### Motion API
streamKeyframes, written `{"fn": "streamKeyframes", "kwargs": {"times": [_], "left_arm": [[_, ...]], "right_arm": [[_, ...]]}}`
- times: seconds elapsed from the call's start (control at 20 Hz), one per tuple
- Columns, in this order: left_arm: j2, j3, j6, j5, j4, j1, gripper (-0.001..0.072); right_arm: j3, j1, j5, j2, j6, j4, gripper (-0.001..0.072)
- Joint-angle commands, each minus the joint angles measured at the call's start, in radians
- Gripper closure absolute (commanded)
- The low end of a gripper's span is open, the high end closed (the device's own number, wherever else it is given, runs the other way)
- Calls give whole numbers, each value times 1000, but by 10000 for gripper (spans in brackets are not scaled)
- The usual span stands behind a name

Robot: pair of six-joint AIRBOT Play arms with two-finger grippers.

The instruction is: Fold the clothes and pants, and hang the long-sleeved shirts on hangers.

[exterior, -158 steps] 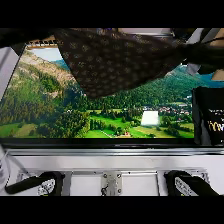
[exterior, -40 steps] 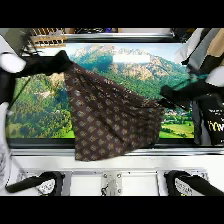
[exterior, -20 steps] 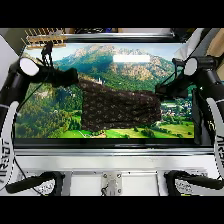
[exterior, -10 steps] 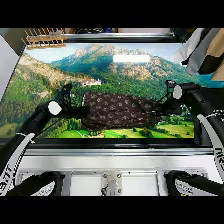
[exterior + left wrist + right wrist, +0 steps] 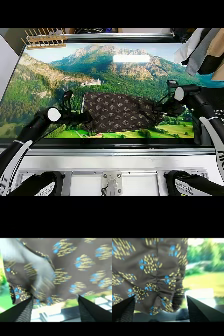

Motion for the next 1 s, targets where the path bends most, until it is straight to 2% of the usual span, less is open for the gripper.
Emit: {"fn": "streamKeyframes", "kwargs": {"times": [0.0, 0.1, 0.15, 0.3, 0.4, 0.45, 0.65, 0.95], "left_arm": [[128, 38, -1, -70, 28, 12, 151], [196, 65, -1, -99, 26, 28, 152], [222, 72, -2, -100, 24, 28, 151], [263, 73, -15, -93, 19, 4, 172], [262, 73, -17, -78, 20, -30, 545], [260, 73, -18, -61, 19, -50, 703], [260, 73, -39, 3, 20, -98, 701], [260, 73, -40, -5, 19, -98, 701]], "right_arm": [[76, -84, 52, 66, -127, 40, 51], [90, -200, 70, 97, -228, 157, 45], [87, -266, 79, 93, -287, 248, 2], [52, -412, 79, 32, -428, 466, 2], [40, -455, 79, -49, -504, 547, 1], [39, -460, 79, -93, -546, 580, 0], [39, -456, 35, -234, -617, 626, 0], [39, -459, 34, -347, -687, 626, 0]]}}
